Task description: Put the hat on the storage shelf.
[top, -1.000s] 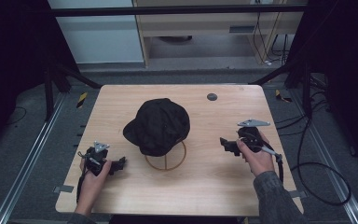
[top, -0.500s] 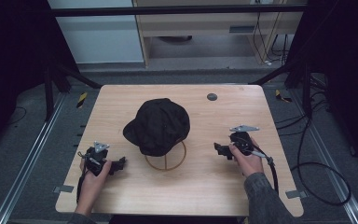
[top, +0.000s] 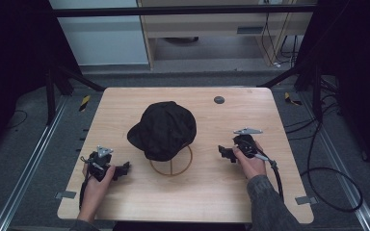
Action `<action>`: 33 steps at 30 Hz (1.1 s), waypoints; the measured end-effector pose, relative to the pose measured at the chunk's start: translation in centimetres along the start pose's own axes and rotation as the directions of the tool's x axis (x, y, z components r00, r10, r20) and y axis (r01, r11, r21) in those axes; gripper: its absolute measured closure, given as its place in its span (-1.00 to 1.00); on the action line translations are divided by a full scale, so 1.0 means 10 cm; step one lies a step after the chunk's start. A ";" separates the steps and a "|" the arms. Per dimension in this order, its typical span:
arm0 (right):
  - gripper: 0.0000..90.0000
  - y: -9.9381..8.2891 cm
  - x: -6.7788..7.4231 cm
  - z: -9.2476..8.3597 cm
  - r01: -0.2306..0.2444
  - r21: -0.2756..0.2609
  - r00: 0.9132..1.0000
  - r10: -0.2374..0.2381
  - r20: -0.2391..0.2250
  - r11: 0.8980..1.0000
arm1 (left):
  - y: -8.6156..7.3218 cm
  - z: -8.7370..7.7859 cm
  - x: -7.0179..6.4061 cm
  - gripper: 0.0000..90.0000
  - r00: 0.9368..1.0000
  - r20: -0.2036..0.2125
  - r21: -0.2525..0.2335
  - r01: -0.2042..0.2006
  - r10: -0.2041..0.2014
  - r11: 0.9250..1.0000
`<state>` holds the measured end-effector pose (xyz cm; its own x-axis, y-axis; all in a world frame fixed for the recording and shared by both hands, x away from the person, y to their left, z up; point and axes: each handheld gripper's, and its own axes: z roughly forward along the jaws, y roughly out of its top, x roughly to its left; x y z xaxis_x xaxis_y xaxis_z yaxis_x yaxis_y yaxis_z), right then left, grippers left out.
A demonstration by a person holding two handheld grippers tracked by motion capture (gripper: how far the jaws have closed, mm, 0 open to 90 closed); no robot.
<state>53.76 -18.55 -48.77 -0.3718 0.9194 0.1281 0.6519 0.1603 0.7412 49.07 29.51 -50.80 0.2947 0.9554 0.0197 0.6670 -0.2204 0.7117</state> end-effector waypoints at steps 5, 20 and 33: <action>-0.71 -0.02 0.00 0.06 -0.012 0.002 1.000 0.012 0.004 1.000 | 0.00 0.00 0.00 -1.00 1.000 0.000 0.000 0.000 0.000 1.000; -0.77 -0.07 0.04 0.19 -0.013 0.018 0.999 0.012 0.030 1.000 | 0.00 0.00 0.00 -1.00 1.000 0.000 0.000 0.000 0.000 1.000; -0.86 -0.11 0.16 0.26 0.066 0.018 0.990 -0.068 0.122 0.998 | 0.02 0.02 0.01 -1.00 1.000 -0.017 0.000 0.019 -0.019 1.000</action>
<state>54.20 -16.29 -51.09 -0.3318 0.9434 -0.0033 0.6379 0.2269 0.7360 49.37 29.53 -50.79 0.2705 0.9625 0.0183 0.6722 -0.2025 0.7121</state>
